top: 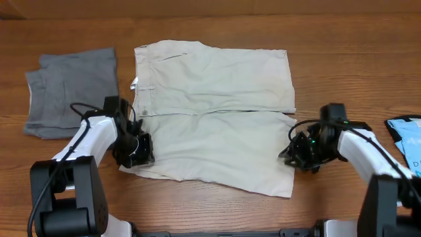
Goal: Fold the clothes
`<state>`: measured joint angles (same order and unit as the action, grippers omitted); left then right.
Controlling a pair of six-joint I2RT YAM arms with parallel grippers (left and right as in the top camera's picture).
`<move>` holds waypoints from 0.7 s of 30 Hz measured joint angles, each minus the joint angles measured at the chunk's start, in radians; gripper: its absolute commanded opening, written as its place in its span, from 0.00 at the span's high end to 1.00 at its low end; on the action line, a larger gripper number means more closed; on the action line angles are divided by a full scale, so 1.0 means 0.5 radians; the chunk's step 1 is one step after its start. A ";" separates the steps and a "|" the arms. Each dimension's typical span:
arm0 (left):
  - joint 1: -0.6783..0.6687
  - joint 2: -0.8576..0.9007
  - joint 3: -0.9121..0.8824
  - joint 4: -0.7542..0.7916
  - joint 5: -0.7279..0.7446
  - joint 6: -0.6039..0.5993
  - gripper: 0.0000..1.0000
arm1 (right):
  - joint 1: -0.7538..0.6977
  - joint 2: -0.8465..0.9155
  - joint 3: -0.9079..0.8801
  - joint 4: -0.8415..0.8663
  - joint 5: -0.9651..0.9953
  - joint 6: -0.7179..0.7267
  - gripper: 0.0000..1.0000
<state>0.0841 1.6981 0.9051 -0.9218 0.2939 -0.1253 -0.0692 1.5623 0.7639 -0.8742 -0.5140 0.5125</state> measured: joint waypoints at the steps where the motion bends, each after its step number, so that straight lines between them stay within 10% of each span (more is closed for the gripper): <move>1: 0.018 0.000 -0.015 -0.018 -0.004 -0.009 0.80 | 0.000 0.047 -0.012 -0.004 -0.014 0.005 0.71; 9: 0.242 0.000 -0.036 -0.159 -0.018 -0.018 0.83 | -0.006 0.185 -0.102 -0.085 -0.004 0.050 0.94; 21: 0.445 -0.003 0.050 -0.263 0.198 0.271 0.68 | -0.034 0.007 -0.098 -0.259 0.217 0.122 0.89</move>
<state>0.3065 1.6966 0.9302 -1.0534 0.3931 0.0101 -0.0860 1.5658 0.7151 -1.0039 -0.4057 0.5735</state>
